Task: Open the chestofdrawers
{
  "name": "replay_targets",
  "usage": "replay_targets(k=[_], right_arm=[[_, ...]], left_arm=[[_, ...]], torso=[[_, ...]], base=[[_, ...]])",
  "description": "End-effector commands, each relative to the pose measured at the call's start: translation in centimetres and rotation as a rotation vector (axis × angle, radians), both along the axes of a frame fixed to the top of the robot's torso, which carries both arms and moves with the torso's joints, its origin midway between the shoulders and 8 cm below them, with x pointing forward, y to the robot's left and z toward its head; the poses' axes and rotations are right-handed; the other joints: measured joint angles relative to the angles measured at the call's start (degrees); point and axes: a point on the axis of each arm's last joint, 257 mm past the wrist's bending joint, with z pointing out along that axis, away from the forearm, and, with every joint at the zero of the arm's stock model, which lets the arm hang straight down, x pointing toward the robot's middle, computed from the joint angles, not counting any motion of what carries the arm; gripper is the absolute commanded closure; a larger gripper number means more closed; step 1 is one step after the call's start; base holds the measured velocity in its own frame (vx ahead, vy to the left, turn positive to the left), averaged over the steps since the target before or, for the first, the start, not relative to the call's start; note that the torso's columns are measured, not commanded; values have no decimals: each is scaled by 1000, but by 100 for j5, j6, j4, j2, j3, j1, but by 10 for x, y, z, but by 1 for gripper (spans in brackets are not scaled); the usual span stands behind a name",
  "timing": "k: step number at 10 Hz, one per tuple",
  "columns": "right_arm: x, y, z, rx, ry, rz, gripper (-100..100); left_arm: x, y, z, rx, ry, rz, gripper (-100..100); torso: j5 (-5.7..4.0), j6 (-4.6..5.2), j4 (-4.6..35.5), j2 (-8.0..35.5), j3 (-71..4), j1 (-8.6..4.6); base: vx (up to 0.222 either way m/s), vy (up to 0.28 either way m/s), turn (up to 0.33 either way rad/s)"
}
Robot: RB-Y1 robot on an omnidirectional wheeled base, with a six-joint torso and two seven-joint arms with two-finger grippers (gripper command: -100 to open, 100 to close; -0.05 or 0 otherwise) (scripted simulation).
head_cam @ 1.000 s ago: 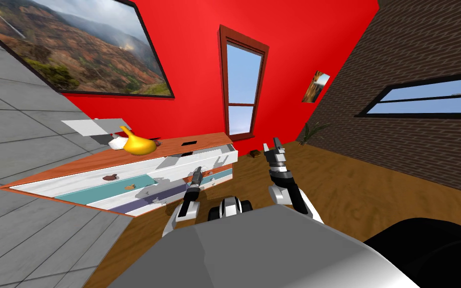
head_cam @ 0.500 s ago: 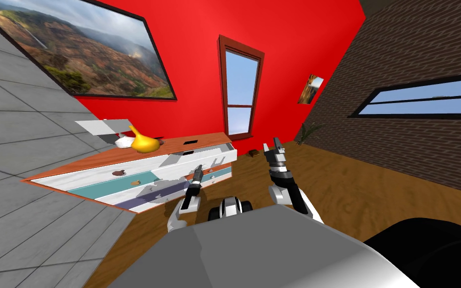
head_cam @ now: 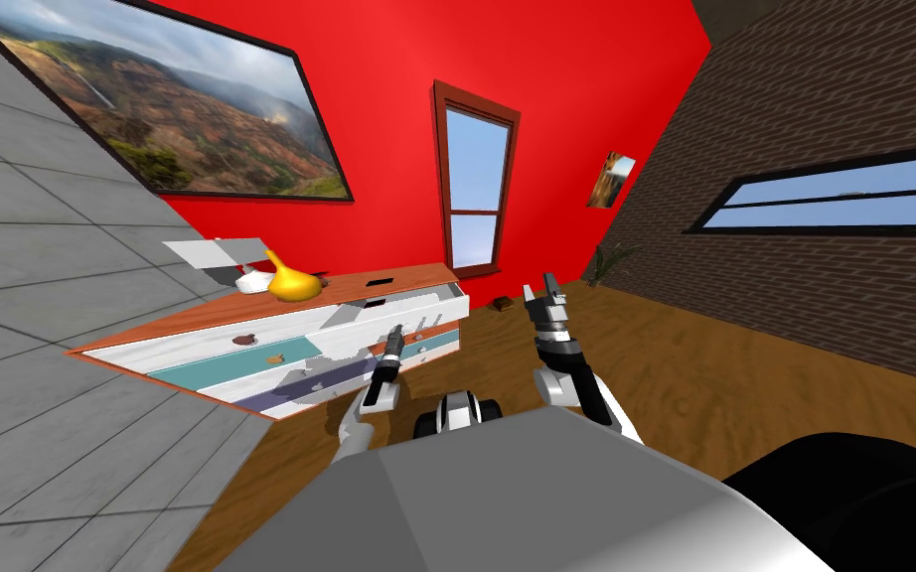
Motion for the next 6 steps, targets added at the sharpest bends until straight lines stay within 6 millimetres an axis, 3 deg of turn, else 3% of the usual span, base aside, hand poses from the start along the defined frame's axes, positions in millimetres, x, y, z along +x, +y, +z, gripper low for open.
replay_targets(k=[1,3,4,6], right_arm=[[0,0,0,0,0,0,0],[0,0,0,0,0,0,0],[0,0,0,0,0,0,0],[0,0,0,0,0,0,0]], left_arm=[[19,-1,7,-4,-18,-9,100],[18,1,-15,-3,29,-3,100],[32,7,7,-5,-25,-1,100],[38,7,-6,-3,8,0,100]], torso=[[-3,10,10,12,3,-7],[-4,12,10,14,7,-9],[2,8,-6,-13,-10,2],[-7,7,19,25,12,-8]], base=[[-127,-31,-22],[-48,0,6],[-102,-8,-60],[-87,-10,-17]])
